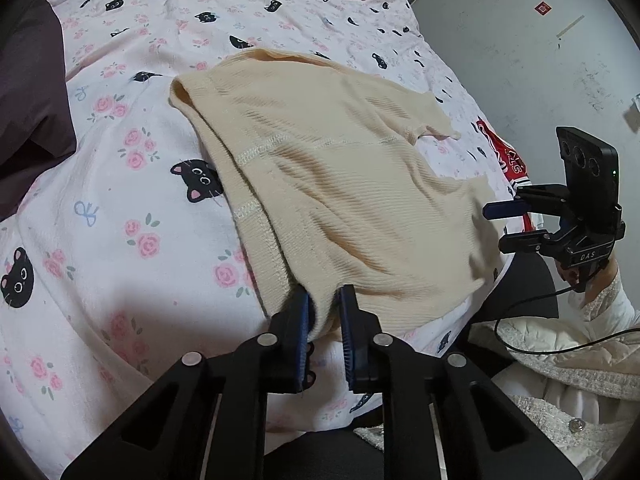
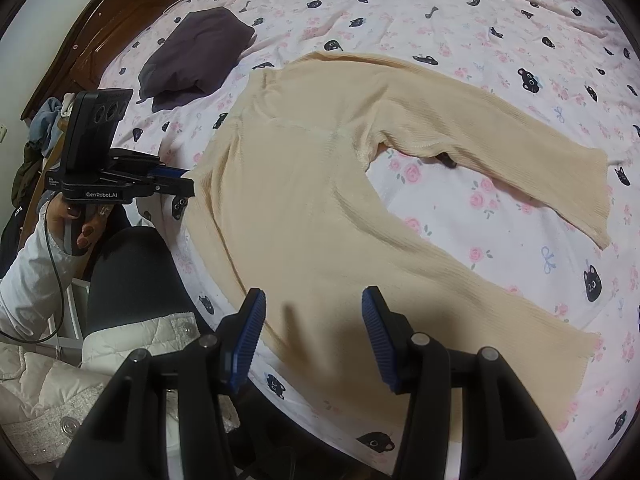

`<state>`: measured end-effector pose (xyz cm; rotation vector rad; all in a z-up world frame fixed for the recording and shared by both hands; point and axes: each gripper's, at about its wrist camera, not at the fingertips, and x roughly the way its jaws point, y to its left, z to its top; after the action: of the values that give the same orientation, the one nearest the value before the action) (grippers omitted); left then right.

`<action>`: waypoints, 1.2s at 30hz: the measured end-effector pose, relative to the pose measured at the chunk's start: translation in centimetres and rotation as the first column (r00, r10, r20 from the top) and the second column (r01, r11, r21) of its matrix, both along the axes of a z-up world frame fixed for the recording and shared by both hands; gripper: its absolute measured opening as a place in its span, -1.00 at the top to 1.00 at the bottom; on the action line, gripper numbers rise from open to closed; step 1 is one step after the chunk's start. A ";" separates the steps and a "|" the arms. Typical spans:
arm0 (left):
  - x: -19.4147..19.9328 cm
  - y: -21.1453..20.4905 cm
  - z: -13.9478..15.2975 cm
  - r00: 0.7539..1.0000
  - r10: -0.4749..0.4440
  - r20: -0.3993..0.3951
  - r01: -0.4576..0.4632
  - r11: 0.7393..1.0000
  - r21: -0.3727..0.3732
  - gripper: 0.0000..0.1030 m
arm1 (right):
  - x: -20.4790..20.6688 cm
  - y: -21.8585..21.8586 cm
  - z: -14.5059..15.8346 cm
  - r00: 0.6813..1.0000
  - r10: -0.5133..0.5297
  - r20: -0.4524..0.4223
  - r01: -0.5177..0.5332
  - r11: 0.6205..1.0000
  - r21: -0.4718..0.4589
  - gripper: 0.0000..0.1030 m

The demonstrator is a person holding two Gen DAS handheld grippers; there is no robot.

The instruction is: Fold clothes

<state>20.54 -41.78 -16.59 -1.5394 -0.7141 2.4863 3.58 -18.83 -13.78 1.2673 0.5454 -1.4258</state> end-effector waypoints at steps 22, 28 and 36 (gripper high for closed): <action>2.5 -1.0 2.3 0.992 -0.052 -0.119 0.054 0.998 0.015 0.93 | 0.0 0.0 0.4 1.000 -0.004 0.014 0.005 1.000 -0.028 0.00; 2.7 -1.1 2.2 0.986 -0.091 -0.137 0.100 0.993 0.061 0.93 | 0.3 -0.2 0.2 1.000 0.001 0.017 -0.001 1.000 -0.022 0.00; 2.9 -1.2 2.2 0.983 -0.125 -0.132 0.130 0.991 0.033 0.93 | 0.3 -0.3 0.0 1.000 0.002 0.025 -0.001 1.000 -0.020 0.00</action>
<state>23.46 -43.02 -14.37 -1.3503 -0.6223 2.4343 3.90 -19.15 -13.76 1.2671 0.5145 -1.4092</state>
